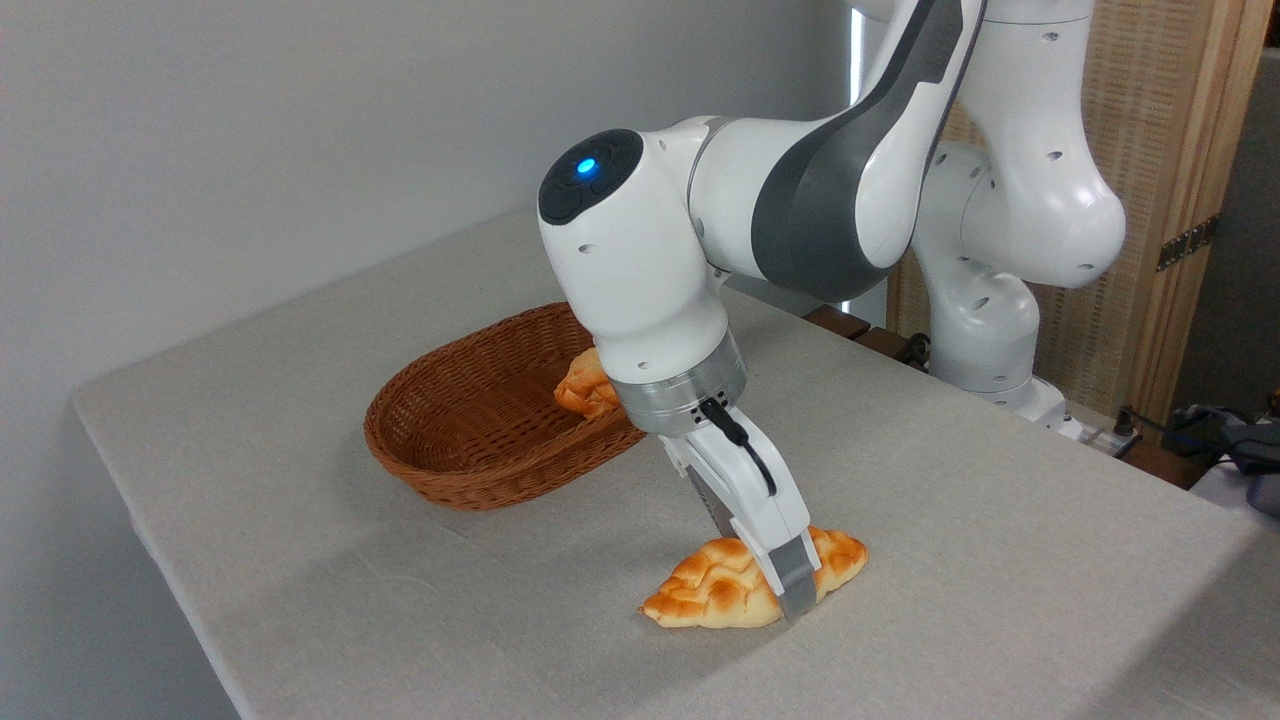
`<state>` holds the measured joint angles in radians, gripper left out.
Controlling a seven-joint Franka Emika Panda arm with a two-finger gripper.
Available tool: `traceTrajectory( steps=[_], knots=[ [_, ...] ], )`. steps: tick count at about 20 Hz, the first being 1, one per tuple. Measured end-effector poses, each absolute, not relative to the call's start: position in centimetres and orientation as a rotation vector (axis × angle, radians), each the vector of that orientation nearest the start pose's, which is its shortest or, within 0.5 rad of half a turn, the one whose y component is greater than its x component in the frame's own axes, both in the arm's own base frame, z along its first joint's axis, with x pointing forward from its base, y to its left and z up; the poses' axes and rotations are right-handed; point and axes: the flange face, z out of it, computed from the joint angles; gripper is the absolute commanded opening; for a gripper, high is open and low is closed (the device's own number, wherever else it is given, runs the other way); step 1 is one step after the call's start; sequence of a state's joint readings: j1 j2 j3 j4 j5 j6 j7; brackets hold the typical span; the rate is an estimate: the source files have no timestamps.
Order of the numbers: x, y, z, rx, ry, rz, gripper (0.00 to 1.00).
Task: Put bread into the basket
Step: 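Close the gripper on the middle of the braided loaf, then lift the braided loaf and carry it over the wicker basket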
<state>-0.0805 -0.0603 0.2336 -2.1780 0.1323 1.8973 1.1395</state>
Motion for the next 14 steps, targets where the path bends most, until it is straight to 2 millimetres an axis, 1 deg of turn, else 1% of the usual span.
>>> traceTrajectory(
  steps=[4, 11, 13, 14],
  knots=[
    [48.8, 9.4, 40.0, -2.742, 1.597, 0.381, 0.23],
    [48.8, 9.5, 40.0, -2.742, 1.597, 0.379, 0.23],
    [49.0, 9.5, 40.5, -2.738, 1.594, 0.365, 0.24],
    [49.2, 9.5, 41.2, -2.738, 1.589, 0.34, 0.26]
  ],
)
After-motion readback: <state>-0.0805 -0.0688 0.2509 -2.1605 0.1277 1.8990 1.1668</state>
